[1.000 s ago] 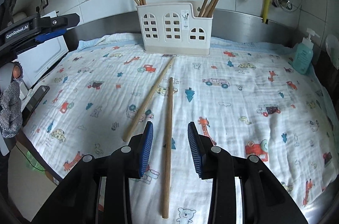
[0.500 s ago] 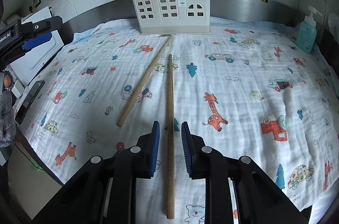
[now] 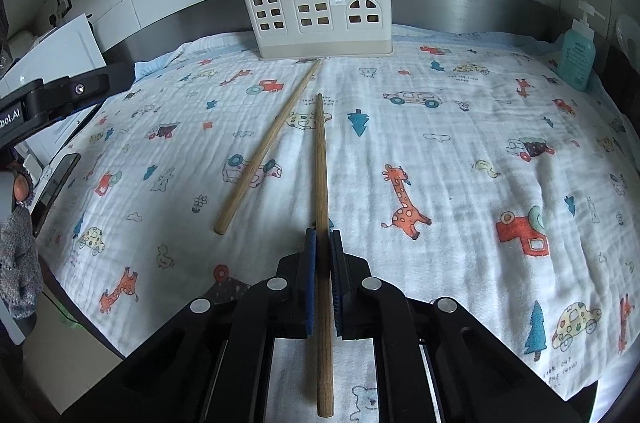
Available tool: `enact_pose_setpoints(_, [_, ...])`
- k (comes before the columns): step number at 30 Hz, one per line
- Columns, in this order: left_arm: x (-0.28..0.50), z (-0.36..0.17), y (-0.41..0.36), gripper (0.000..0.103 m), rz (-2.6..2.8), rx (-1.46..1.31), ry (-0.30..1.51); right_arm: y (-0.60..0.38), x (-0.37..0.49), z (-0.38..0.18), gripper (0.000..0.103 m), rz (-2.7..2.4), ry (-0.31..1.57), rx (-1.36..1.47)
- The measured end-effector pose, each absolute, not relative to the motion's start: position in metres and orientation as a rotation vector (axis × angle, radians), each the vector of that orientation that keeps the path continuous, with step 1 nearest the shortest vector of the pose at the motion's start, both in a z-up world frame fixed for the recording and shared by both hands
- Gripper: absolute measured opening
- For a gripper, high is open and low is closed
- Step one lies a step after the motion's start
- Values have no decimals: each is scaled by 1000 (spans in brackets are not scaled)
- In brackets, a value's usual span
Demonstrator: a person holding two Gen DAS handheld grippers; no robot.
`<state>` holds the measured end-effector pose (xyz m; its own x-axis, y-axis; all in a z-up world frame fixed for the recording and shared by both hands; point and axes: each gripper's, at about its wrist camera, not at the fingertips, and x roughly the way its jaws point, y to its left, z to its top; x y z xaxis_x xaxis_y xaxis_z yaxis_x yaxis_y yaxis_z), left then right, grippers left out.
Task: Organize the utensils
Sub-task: 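Close the right tool on a chopstick while the left tool grasps the last one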
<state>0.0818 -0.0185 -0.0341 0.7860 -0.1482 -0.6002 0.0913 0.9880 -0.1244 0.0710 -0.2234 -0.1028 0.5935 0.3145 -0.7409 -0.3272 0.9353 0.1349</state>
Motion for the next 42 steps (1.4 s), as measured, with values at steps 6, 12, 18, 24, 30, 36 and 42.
enact_pose_setpoints(6, [84,-50,-45,72,-167,-65,694,-233,67,-90,6,370,821,6])
enact_pose_setpoints(12, [91,-66,-64,69,-204,-57,746,-241,63,-77,6,367,786,22])
enact_pose_setpoints(18, [105,-81,-77,44,-227,-52,829,-247,63,-72,7,369,765,38])
enact_pose_setpoints(24, [114,-91,-85,23,-238,-71,886,-251,64,-75,7,370,768,51])
enact_pose_setpoints(30, [122,-100,-91,15,-238,-87,928,-254,65,-76,7,368,767,64])
enact_pose_setpoints(36, [128,-104,-92,15,-214,-106,950,-254,65,-75,7,366,765,64])
enact_pose_setpoints(42, [129,-103,-93,9,-189,-92,943,-253,65,-75,7,366,765,62])
